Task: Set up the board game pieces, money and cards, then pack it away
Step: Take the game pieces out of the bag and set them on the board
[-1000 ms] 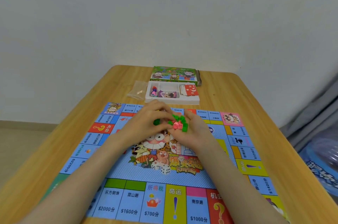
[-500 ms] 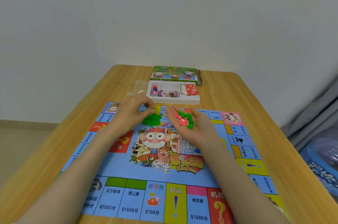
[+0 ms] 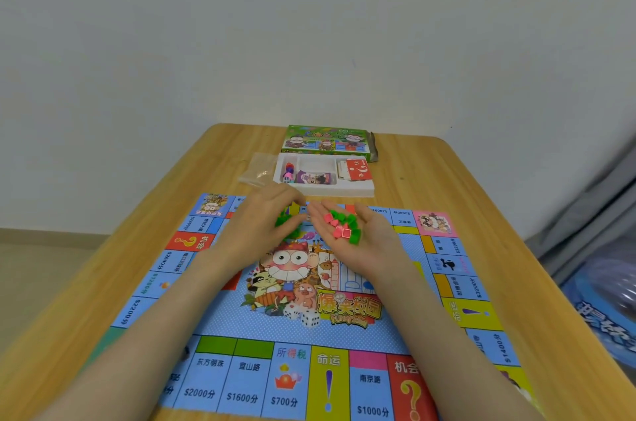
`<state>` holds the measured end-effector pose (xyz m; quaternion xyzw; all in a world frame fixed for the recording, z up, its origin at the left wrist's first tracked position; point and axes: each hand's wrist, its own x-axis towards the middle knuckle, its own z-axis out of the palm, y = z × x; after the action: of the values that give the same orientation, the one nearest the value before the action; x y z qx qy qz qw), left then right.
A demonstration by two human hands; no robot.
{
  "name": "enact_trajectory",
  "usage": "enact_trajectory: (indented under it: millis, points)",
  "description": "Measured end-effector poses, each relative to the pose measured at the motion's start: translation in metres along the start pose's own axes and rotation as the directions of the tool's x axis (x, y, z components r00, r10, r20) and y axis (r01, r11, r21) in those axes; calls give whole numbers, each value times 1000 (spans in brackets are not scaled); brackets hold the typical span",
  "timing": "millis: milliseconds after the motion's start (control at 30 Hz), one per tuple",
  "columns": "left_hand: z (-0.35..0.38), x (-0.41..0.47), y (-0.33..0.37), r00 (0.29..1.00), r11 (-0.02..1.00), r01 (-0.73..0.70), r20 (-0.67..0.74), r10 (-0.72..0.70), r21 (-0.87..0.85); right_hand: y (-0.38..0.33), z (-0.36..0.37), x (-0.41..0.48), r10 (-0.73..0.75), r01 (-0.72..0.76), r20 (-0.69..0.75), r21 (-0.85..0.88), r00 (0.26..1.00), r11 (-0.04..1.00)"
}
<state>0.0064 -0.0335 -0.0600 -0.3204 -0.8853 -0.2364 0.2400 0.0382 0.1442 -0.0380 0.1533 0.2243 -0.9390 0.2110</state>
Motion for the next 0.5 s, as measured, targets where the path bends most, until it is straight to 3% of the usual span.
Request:
enact_trajectory:
  millis: [200,500]
  points:
    - [11,2,29,983,986,-163,84,165,-34,5,-4,6,66,-62,62,-70,996,996]
    - [14,1,27,993,990,-2,120,19,-140,7,-5,10,84,-78,47,-123,995,989]
